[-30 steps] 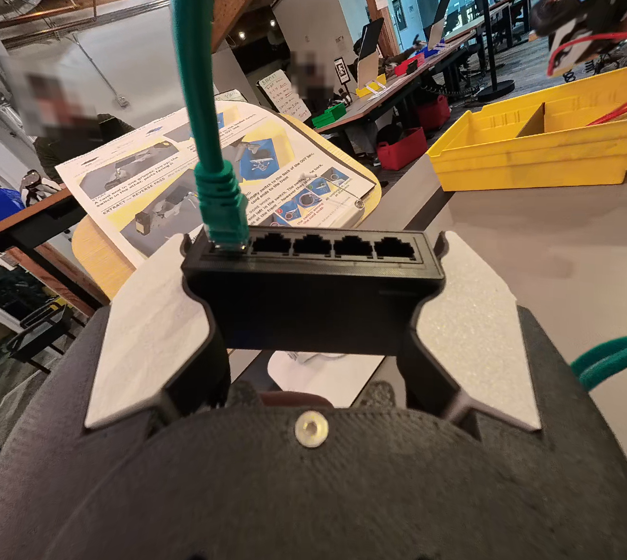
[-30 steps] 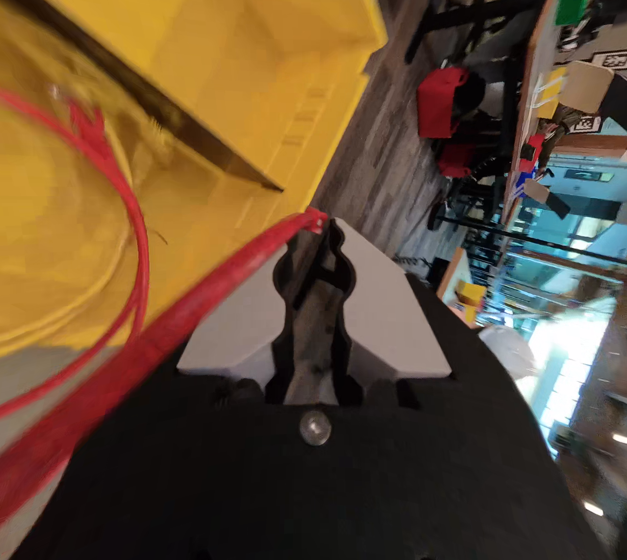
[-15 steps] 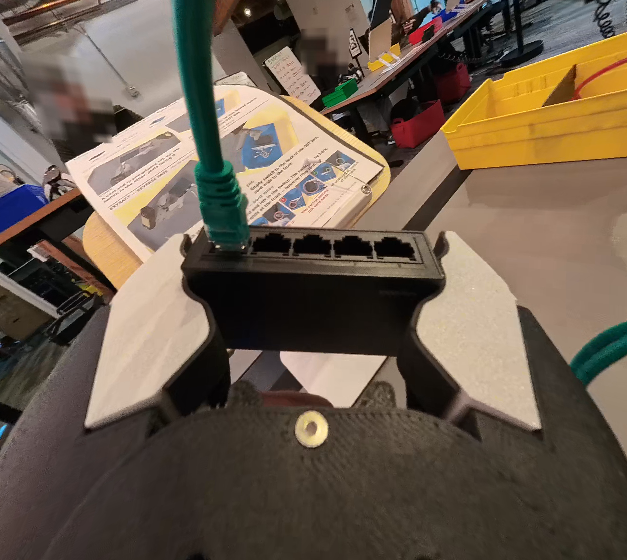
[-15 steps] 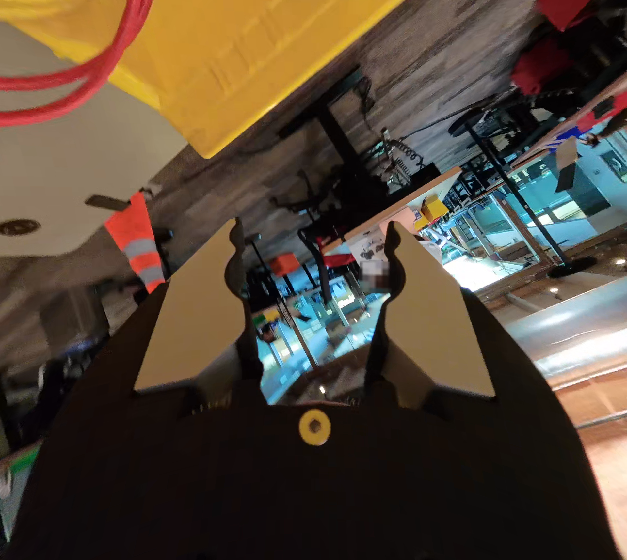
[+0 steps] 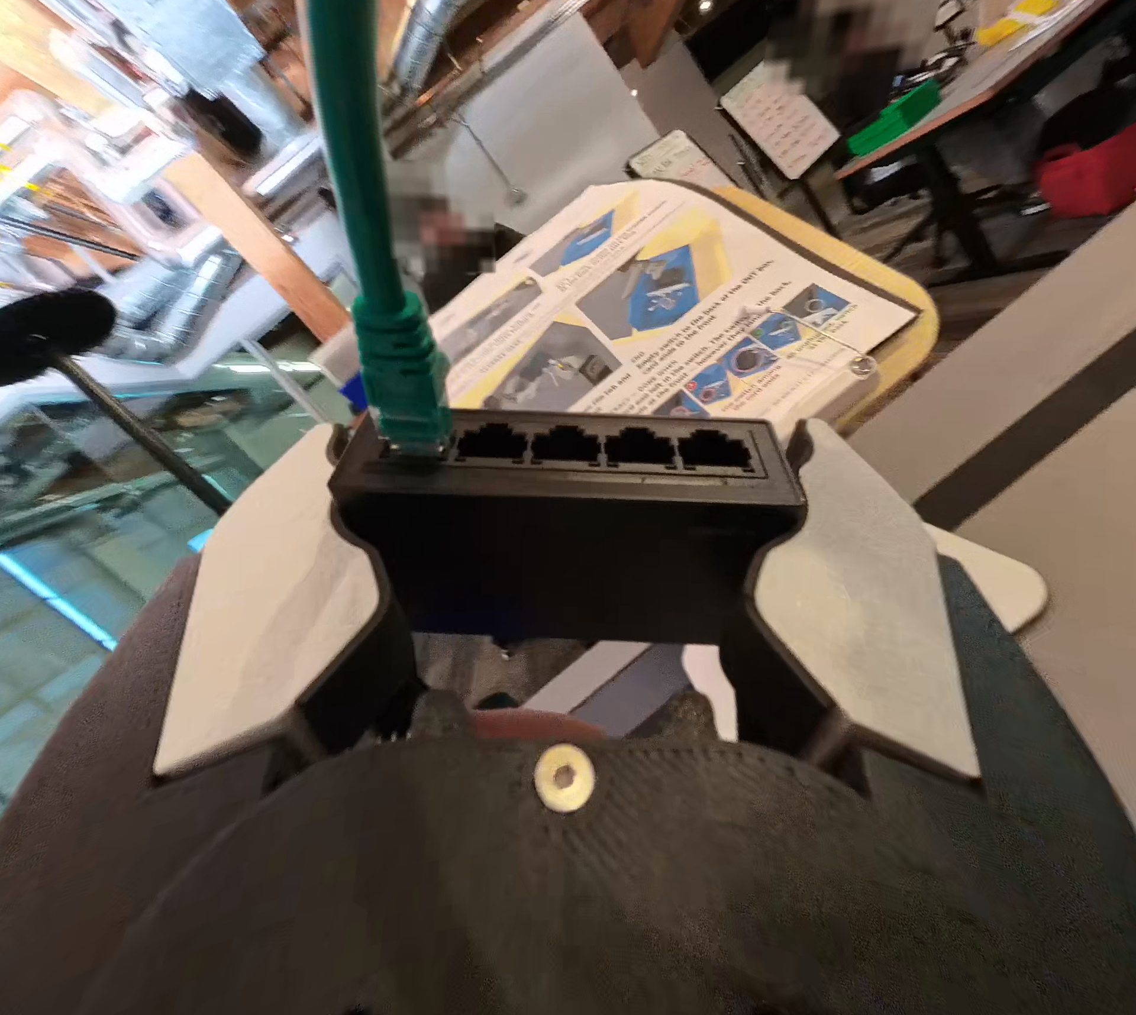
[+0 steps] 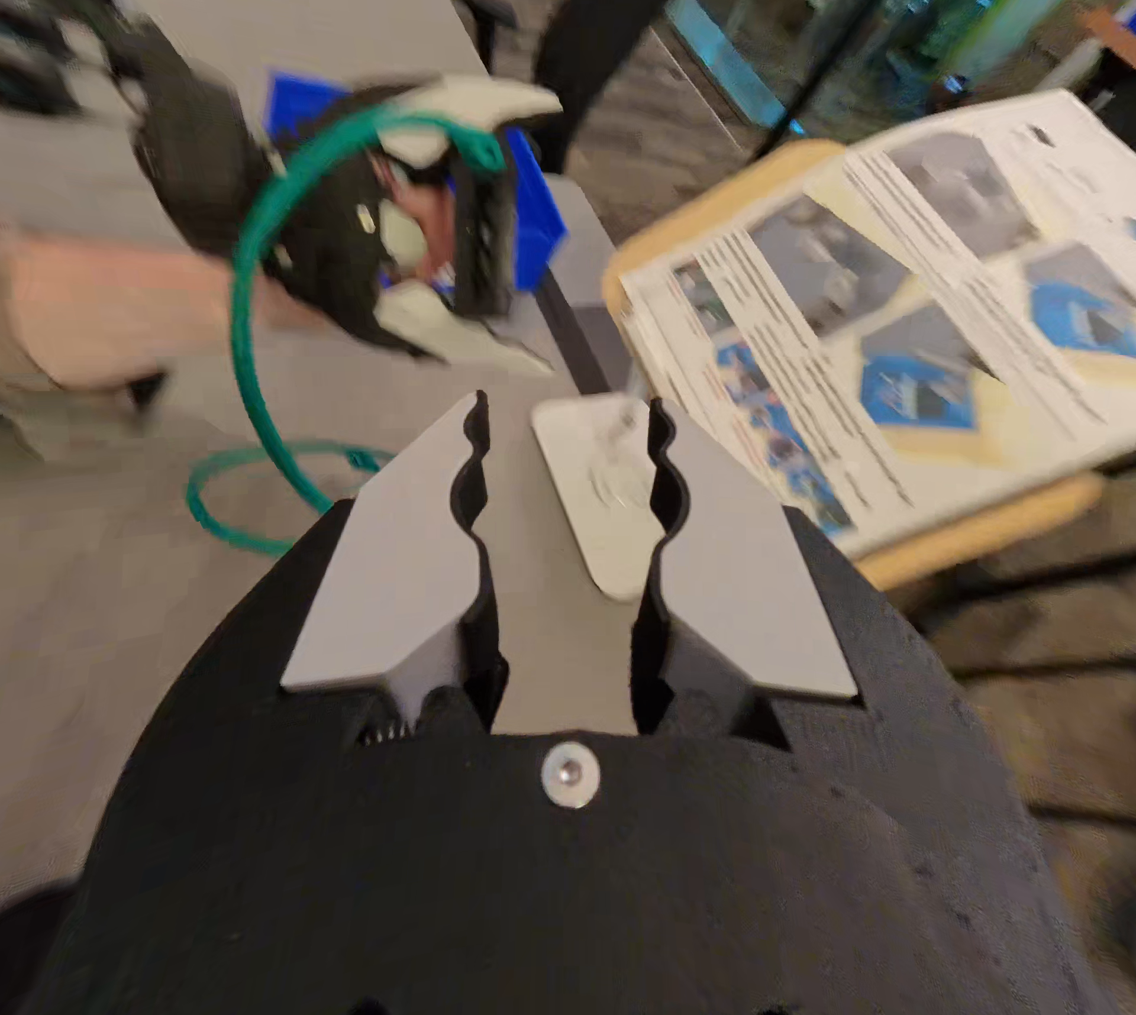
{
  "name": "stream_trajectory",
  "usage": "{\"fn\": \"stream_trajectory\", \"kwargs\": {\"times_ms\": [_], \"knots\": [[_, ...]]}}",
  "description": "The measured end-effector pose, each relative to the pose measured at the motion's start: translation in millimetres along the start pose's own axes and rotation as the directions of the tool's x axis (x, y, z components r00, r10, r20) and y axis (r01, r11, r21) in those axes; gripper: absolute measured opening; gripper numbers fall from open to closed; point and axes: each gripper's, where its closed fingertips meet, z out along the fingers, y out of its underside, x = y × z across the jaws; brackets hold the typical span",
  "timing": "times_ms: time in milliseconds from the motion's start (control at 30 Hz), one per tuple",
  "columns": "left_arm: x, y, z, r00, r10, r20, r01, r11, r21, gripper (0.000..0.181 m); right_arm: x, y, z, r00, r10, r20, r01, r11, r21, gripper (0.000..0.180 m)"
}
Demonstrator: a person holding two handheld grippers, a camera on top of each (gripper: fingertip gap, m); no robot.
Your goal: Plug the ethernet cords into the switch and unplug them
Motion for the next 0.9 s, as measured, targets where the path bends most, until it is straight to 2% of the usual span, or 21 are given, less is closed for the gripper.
{"fn": "stream_trajectory", "kwargs": {"times_ms": [67,200,300,367,433,500,600,667,767,900], "knots": [[0,-6,-2,0.998,0.049,0.039,-0.049,0.999,0.015,0.128,-18,-22,30,0.995,0.051,0.082,-0.057,0.996,0.072,0.047],[-2,-17,-7,0.986,0.122,0.116,-0.127,0.991,0.030,0.128,-37,-32,74,0.987,0.052,0.152,-0.062,0.996,0.062,0.050],[1,-25,-9,0.979,0.156,0.131,-0.162,0.986,0.037,0.131,-50,-23,100,0.986,0.008,0.165,-0.004,1.000,-0.023,0.048],[4,-30,-11,0.978,0.162,0.134,-0.171,0.984,0.051,0.130,-60,-24,109,0.981,0.000,0.194,0.005,1.000,-0.025,0.040],[7,-32,-11,0.980,0.159,0.118,-0.167,0.984,0.058,0.128,-56,-22,112,0.987,-0.046,0.153,0.050,0.999,-0.022,0.028],[9,-32,-10,0.980,0.166,0.107,-0.172,0.983,0.056,0.127,-55,-21,113,0.988,-0.056,0.147,0.059,0.998,-0.017,0.026],[17,-33,-9,0.981,0.192,0.033,-0.194,0.978,0.078,0.125,-49,-16,112,0.989,-0.080,0.125,0.083,0.996,-0.022,0.029],[23,-36,-11,0.982,0.187,-0.033,-0.183,0.978,0.104,0.118,-43,-14,109,0.988,-0.104,0.116,0.107,0.994,-0.015,0.029],[32,-40,-16,0.971,0.155,-0.183,-0.135,0.984,0.118,0.116,-36,-7,104,0.982,-0.153,0.110,0.158,0.987,-0.036,0.028],[34,-44,-32,0.919,0.132,-0.372,-0.093,0.988,0.121,0.103,-33,1,97,0.952,-0.283,0.115,0.290,0.956,-0.050,0.027]]}}
